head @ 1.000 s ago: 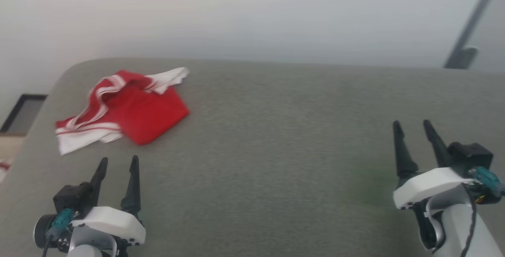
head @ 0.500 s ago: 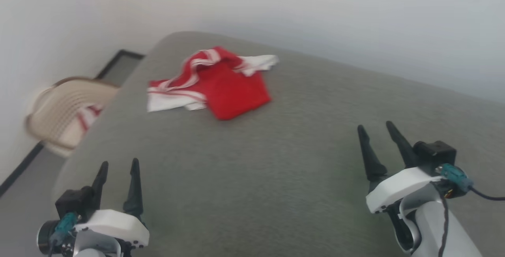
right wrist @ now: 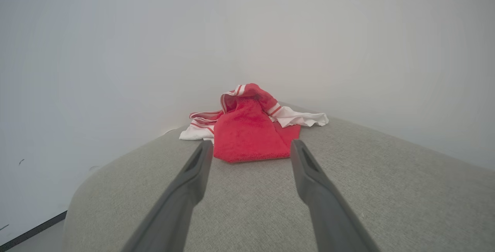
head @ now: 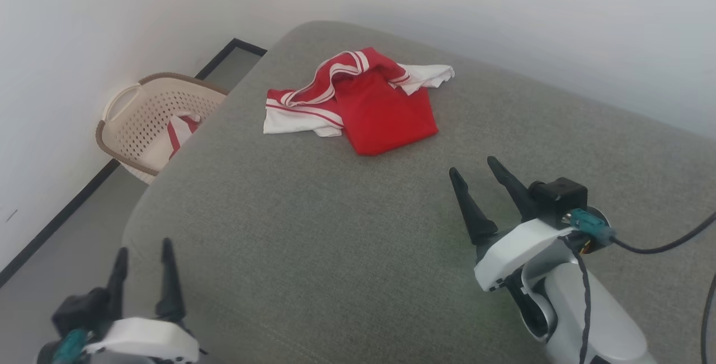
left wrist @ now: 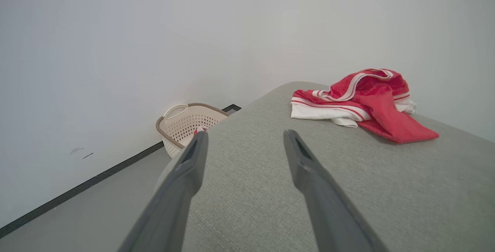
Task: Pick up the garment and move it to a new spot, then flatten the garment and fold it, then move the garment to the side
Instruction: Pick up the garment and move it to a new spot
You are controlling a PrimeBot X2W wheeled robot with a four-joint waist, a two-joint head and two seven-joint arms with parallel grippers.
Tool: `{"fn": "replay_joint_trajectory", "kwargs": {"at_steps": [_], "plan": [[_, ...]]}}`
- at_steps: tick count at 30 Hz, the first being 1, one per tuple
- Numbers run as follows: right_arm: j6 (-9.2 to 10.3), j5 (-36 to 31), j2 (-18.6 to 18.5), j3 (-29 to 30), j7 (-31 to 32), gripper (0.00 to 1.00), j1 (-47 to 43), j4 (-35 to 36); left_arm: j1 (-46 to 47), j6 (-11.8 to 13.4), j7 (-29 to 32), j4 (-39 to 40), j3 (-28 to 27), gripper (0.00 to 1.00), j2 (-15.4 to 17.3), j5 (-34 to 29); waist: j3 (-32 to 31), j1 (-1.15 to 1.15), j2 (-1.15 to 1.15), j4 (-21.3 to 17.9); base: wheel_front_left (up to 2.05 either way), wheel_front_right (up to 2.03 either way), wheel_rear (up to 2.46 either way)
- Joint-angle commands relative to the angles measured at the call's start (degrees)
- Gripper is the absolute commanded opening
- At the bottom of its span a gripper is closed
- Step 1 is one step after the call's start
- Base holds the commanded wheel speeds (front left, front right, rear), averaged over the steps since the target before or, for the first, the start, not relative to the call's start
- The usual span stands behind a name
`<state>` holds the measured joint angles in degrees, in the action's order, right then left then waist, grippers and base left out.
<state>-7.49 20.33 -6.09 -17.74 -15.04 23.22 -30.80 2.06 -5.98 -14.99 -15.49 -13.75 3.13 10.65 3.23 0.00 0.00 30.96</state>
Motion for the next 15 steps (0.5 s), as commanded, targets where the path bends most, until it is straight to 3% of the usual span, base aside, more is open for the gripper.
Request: {"fn": "replay_joint_trajectory", "kwargs": {"at_steps": [1, 5, 8, 13, 15], "plan": [[0.0, 0.5, -0.35, 0.36, -0.19, 1.0, 0.37, -0.01, 0.95, -0.39, -0.29, -0.21, 1.03, 1.0, -0.2, 0.36, 0.63, 0.0, 0.0, -0.2, 0.0, 0.0, 0.0], [0.0, 0.05, -0.52, 2.57, -0.19, 1.0, -0.95, 1.01, 6.5, -1.26, -0.29, -3.29, 5.96, 1.0, 1.56, -1.16, 2.06, 0.0, 0.0, -1.5, 0.0, 0.0, 0.0], [-0.01, -1.0, -0.22, 2.69, -0.19, 1.0, 0.52, 2.21, 12.91, -1.49, -0.29, -6.28, 10.06, 1.0, 4.49, -0.3, 5.41, 0.0, 0.0, -6.51, 0.0, 0.0, 0.0], [0.01, -2.41, -1.21, 4.47, -0.19, 1.0, 2.04, 3.2, 27.17, -1.49, 2.2, -14.05, 18.65, 1.0, 11.68, 8.31, 11.71, 0.0, 0.0, -14.25, 0.0, 0.0, 0.0], [0.0, -2.77, -1.34, 4.99, -0.19, 1.0, 2.54, 3.53, 29.94, -1.5, 3.7, -15.66, 20.66, 1.0, 13.02, 11.01, 13.05, 0.0, 0.0, -15.63, 0.0, 0.0, 0.0]]}}
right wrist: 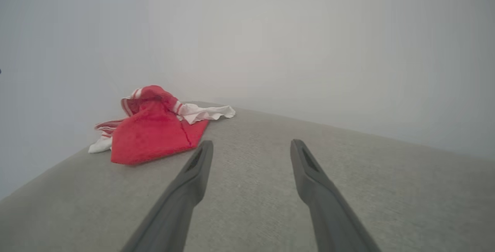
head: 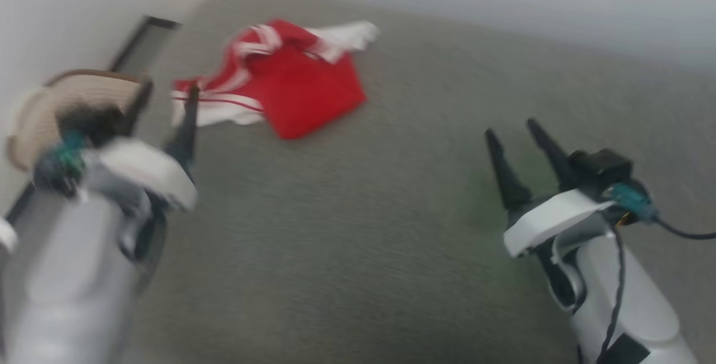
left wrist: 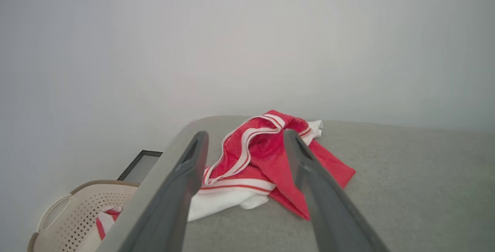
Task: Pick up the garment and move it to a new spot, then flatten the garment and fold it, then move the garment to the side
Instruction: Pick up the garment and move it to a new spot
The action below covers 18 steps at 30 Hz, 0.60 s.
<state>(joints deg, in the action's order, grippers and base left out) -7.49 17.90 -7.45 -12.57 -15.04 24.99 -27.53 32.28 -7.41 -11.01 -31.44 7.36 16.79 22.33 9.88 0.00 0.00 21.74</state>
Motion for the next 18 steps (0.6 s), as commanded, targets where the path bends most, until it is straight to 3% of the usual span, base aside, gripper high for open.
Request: {"fn": "replay_joint_trajectory", "kwargs": {"at_steps": [1, 4, 11, 14, 18], "plan": [[0.0, -0.6, -0.07, 0.59, -0.19, 1.0, 1.08, 0.56, 2.44, -0.07, 0.83, -1.04, 1.32, 1.0, 1.18, 1.7, 7.54, 0.0, 0.0, -7.64, 0.0, 0.0, 0.0], [0.0, -1.24, 0.43, 2.42, -0.19, 1.0, 2.26, 1.94, 9.36, -0.08, 5.68, -5.47, 5.12, 1.0, 6.49, 9.26, 11.32, 0.0, 0.0, -11.55, 0.0, 0.0, 0.0], [0.0, -2.47, 2.48, 3.41, -0.18, 1.0, 4.58, 5.01, 17.97, -0.09, 24.78, -12.79, 11.36, 1.0, 16.83, 27.15, 17.16, 0.0, 0.0, -19.8, 0.0, 0.0, 0.0], [0.0, -2.99, 3.07, 3.74, -0.19, 1.0, 5.42, 6.31, 20.09, -0.09, 31.57, -14.19, 11.94, 1.0, 18.91, 34.09, 19.29, 0.0, 0.0, -22.2, 0.0, 0.0, 0.0], [0.0, -3.56, 3.62, 3.31, -0.18, 1.0, 6.58, 8.17, 21.55, -0.09, 38.52, -16.0, 14.28, 1.0, 22.4, 37.78, 22.07, 0.0, 0.0, -24.8, 0.0, 0.0, 0.0]]}}
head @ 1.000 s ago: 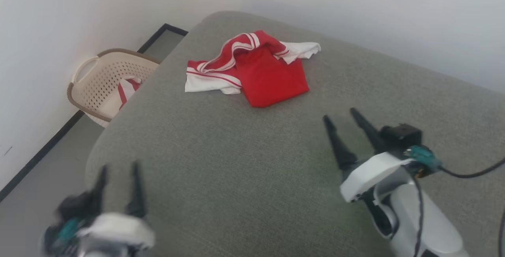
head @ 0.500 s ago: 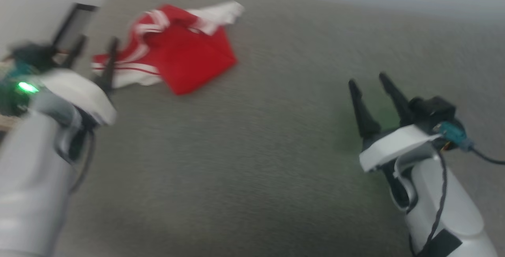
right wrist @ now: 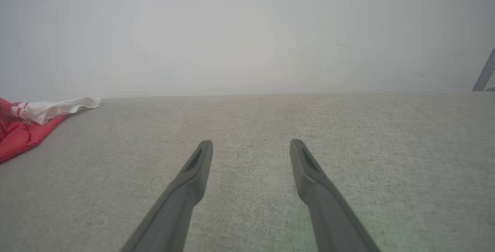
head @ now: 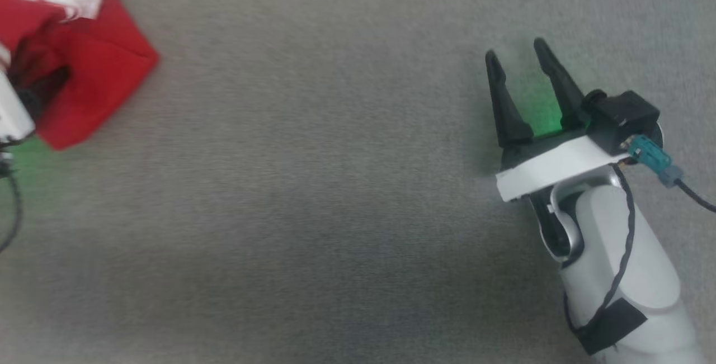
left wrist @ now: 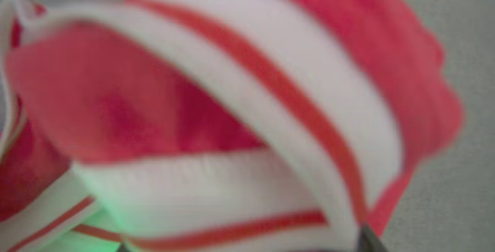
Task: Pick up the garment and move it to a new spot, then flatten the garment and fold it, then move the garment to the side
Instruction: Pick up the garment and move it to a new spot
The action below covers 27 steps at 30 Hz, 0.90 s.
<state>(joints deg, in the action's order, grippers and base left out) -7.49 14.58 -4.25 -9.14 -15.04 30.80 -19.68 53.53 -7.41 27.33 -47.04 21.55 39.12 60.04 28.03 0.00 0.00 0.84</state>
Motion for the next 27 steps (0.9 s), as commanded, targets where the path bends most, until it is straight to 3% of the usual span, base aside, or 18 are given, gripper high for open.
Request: {"fn": "replay_joint_trajectory", "kwargs": {"at_steps": [1, 7, 8, 9, 10, 20, 27], "plan": [[0.0, -0.39, 0.56, -0.18, -0.19, 1.0, 1.03, 0.77, 0.41, -0.09, 1.79, -0.92, 0.63, 1.0, 0.27, 1.14, 4.59, 0.0, 0.0, -4.32, 0.0, 0.0, 0.0], [0.0, -1.31, 0.98, -0.87, -0.19, 1.0, 1.61, 2.74, -0.42, 0.04, 4.65, -3.9, 5.24, 1.0, -0.95, 3.64, 6.49, 0.0, 0.0, -5.84, 0.0, 0.0, 0.0], [0.0, -1.33, 1.01, -0.9, -0.18, 1.0, 1.61, 2.96, -0.51, 0.04, 4.54, -3.85, 5.89, 0.74, -1.36, 4.0, 6.34, 0.0, 0.0, -5.79, 0.0, 0.0, 0.0], [0.0, -1.49, 1.05, -0.93, -0.18, 1.0, 1.55, 3.16, -0.4, 0.03, 4.09, -3.65, 6.5, 0.33, -1.52, 4.19, 6.06, 0.0, 0.0, -5.67, 0.0, 0.0, 0.0], [0.0, -1.59, 1.07, -0.94, -0.18, 1.0, 1.49, 3.35, -0.26, 0.02, 3.46, -3.55, 6.9, 0.0, -1.34, 4.35, 5.75, 0.0, 0.0, -5.51, 0.0, 0.0, 0.0], [0.0, -0.26, 1.2, -0.4, -0.19, 1.0, -0.84, 2.17, 3.3, -0.11, -12.47, 0.05, 9.57, 0.0, 3.75, 3.44, -2.69, 0.0, 0.0, -3.18, 0.0, 0.0, 0.0], [0.0, 0.98, 1.31, 0.46, -0.19, 1.0, -3.35, 1.7, 1.53, -0.11, -14.4, 9.12, 14.72, 0.0, 5.42, 6.41, -7.49, 0.0, 0.0, -3.13, 0.0, 0.0, 0.0]]}}
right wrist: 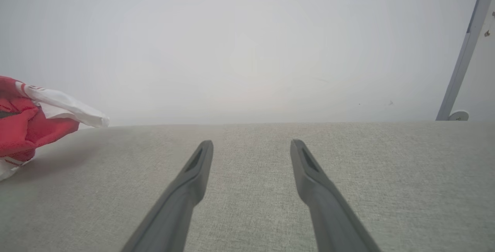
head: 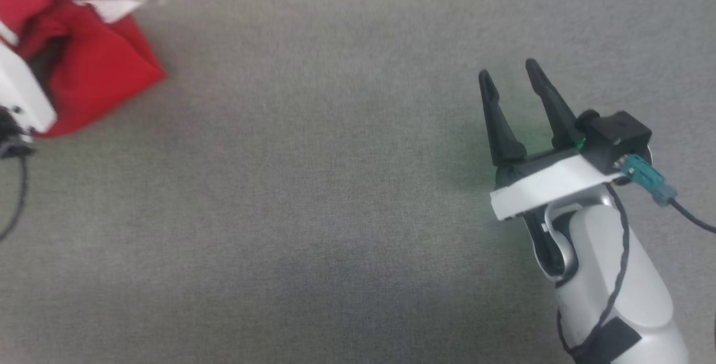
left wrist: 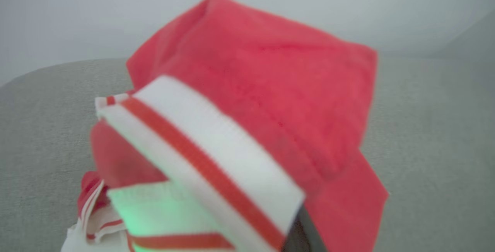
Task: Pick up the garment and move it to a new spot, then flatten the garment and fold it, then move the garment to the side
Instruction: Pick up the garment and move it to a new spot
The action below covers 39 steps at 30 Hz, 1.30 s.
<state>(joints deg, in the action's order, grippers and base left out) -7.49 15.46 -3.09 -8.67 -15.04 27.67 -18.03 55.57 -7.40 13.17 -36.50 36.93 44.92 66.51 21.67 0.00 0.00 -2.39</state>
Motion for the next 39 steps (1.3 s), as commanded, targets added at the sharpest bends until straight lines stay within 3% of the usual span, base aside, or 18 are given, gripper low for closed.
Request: {"fn": "replay_joint_trajectory", "kwargs": {"at_steps": [1, 10, 16, 25, 33, 34, 38, 39], "plan": [[0.0, 0.35, 0.1, 0.35, -0.19, 1.0, -0.68, 0.12, -0.85, -0.12, 0.47, 0.76, 0.56, 0.0, -0.06, 0.31, -1.76, 0.0, 0.0, -0.11, 0.0, 0.0, 0.0], [0.0, 3.4, 0.21, 3.1, -0.19, 1.0, -4.49, 2.31, -1.56, -0.11, 9.7, 25.26, 10.69, 0.0, 2.93, 6.71, -3.18, 0.0, 0.0, -4.87, 0.0, 0.0, 0.0], [0.0, 6.97, 0.2, 4.76, -0.19, 1.0, -6.01, 3.98, 1.55, -0.12, 13.92, 32.78, 16.55, 0.0, -1.6, 5.84, -1.18, 0.0, 0.0, -10.88, 0.0, 0.0, 0.0], [0.0, 12.54, 0.26, 5.95, -0.18, 1.0, -6.47, 5.75, 6.22, -0.12, 17.1, 26.03, 24.4, 0.0, -10.37, 5.27, 3.18, 0.0, 0.0, -22.02, 0.0, 0.0, 0.0], [-0.01, 16.1, 0.25, 5.83, -0.19, 1.0, -7.82, 6.15, 8.39, -0.1, 18.3, 14.69, 31.52, 0.0, -11.81, 4.22, 5.11, 0.0, 0.0, -27.41, 0.0, 0.0, 0.0], [0.0, 16.4, 0.25, 5.85, -0.19, 1.0, -8.0, 6.18, 8.62, 0.03, 18.75, 13.5, 32.38, 0.04, -11.79, 4.09, 5.22, 0.0, 0.0, -27.64, 0.0, 0.0, 0.0], [0.0, 17.24, 0.25, 5.79, -0.19, 1.0, -8.06, 6.37, 9.84, 0.25, 19.66, 9.14, 34.36, 0.55, -11.31, 4.06, 5.58, 0.0, 0.0, -27.75, 0.0, 0.0, 0.0], [-0.01, 17.29, 0.25, 5.73, -0.19, 1.0, -7.93, 6.41, 10.2, 0.29, 19.89, 8.68, 34.72, 0.98, -11.22, 4.06, 5.63, 0.0, 0.0, -27.5, 0.0, 0.0, 0.0]]}}
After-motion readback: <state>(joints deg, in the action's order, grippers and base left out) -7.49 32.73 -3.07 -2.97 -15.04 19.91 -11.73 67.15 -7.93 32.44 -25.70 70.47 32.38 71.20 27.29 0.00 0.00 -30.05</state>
